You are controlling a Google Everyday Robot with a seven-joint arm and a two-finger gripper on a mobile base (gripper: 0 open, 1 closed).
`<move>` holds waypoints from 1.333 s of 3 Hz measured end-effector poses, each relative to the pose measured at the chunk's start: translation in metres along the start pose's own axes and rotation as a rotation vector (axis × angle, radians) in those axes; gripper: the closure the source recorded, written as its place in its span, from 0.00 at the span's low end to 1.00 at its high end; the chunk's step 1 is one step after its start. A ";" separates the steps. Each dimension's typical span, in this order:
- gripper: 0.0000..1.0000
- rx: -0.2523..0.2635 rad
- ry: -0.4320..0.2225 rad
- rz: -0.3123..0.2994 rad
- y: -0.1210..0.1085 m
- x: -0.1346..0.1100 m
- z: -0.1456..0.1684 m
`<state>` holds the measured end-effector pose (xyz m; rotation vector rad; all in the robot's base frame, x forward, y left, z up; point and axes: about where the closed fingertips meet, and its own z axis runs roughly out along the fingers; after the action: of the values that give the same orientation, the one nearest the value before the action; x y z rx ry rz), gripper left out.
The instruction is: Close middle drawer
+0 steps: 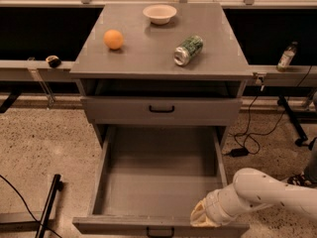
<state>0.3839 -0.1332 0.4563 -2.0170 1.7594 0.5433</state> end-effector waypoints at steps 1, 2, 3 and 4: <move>1.00 0.008 0.002 0.003 -0.006 0.000 0.000; 1.00 0.089 -0.002 -0.018 -0.033 -0.012 -0.023; 1.00 0.172 -0.009 -0.026 -0.050 -0.025 -0.054; 1.00 0.135 -0.040 0.017 -0.040 -0.032 -0.068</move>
Offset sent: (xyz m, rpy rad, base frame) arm 0.0758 -0.0003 0.0746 0.0352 -0.2144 -0.0814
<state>0.4215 -0.1387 0.5330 -1.8888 1.7423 0.4536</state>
